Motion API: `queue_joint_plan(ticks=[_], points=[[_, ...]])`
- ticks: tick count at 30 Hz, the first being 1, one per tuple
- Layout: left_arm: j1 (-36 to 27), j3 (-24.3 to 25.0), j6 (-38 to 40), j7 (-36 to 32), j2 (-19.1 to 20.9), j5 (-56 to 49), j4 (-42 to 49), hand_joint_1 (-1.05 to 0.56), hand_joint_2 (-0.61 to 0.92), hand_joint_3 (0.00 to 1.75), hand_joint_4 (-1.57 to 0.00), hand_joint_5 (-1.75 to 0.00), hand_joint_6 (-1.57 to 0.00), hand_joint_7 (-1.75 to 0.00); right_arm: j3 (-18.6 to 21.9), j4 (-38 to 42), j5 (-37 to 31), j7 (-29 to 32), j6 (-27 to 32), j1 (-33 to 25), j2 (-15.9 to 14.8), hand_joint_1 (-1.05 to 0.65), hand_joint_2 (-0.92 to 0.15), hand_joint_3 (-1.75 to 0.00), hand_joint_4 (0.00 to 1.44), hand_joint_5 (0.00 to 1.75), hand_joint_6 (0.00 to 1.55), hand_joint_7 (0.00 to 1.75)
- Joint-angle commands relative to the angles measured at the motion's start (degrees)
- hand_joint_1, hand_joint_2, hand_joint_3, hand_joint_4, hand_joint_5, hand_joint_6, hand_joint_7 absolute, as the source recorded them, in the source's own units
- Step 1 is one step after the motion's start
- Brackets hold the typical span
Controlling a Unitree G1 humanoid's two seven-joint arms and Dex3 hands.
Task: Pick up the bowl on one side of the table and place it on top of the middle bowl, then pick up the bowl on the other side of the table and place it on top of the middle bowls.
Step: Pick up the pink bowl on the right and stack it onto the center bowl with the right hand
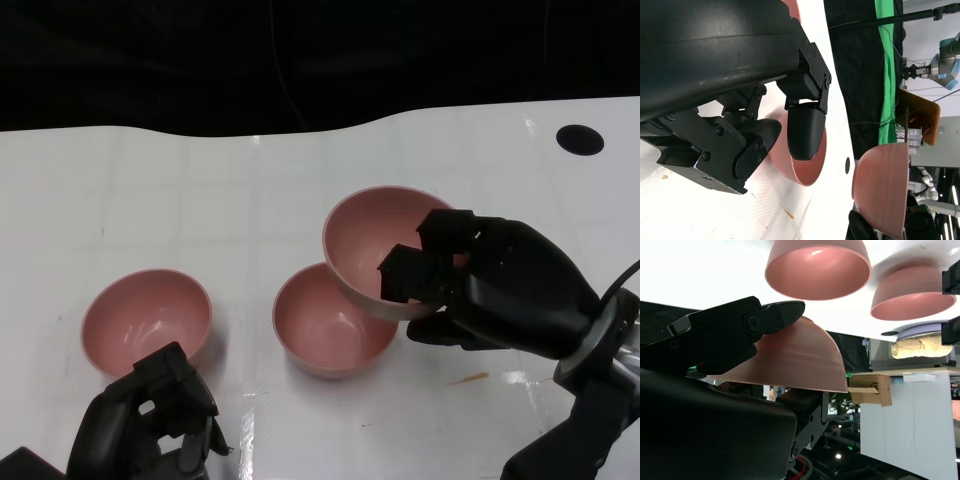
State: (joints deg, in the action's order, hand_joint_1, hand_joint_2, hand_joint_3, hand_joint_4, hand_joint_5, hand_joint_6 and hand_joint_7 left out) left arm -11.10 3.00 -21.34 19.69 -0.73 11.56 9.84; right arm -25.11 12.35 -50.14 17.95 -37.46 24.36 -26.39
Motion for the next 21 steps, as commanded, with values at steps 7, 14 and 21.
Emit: queue_joint_plan(ticks=[7, 14, 21], points=[[0.6, -0.2, -0.3, -0.3, -0.1, 1.3, 0.3, 0.0, 0.54, 1.3, -0.79, -1.75, -0.71, -1.66, -0.5, -0.4, -0.1, -1.9, -2.0, 4.2, 2.6, -0.2, -0.8, -0.25, 0.84, 1.75, 0.55, 1.74], [0.4, -0.3, 0.1, -0.1, -0.2, 1.8, 0.0, 0.0, 0.54, 1.3, -0.78, -1.75, -0.71, -1.66, -0.6, 0.0, -0.4, -2.3, -2.5, 5.0, 3.1, -0.19, -0.83, -0.26, 0.85, 1.75, 0.57, 1.74], [0.3, -0.3, 0.3, 0.0, -0.3, 2.0, -0.2, 0.0, 0.54, 1.3, -0.78, -1.75, -0.71, -1.66, -0.7, -0.2, -0.3, -2.9, -2.5, 5.3, 3.4, -0.19, -0.83, -0.27, 0.85, 1.75, 0.57, 1.74]])
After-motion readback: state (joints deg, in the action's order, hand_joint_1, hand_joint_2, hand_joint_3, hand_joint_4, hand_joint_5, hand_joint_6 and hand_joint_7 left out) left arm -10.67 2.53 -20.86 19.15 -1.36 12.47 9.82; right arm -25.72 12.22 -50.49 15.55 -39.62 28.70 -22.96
